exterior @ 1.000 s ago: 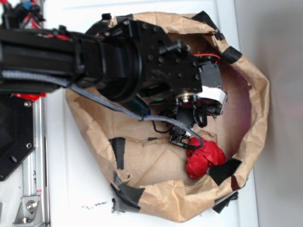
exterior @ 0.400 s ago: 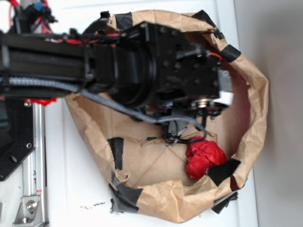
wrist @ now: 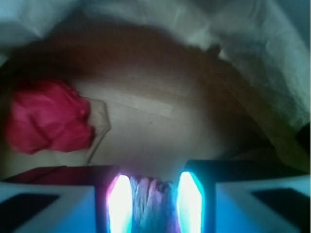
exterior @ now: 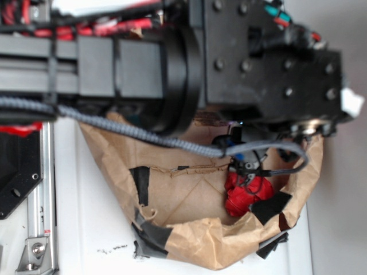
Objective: Grab the wood chip.
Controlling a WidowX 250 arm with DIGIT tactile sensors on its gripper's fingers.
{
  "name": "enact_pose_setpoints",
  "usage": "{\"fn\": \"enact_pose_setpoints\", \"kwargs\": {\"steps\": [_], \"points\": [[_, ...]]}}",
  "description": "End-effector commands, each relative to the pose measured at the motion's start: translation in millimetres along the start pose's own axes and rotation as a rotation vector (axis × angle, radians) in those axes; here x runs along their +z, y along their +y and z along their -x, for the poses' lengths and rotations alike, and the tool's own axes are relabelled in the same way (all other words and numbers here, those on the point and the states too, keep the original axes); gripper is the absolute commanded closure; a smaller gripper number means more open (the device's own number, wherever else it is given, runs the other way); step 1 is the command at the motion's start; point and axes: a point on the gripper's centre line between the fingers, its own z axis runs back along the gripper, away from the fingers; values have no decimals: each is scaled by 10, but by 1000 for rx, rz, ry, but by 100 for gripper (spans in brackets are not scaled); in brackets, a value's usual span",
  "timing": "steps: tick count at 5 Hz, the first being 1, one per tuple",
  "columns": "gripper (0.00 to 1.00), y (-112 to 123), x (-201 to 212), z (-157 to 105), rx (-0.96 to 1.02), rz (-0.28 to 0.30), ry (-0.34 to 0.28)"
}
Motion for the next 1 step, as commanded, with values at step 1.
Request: {"fn": "enact_pose_setpoints", "kwargs": {"steps": [1], "points": [[100,-132,580,105,39,11,-105]]}}
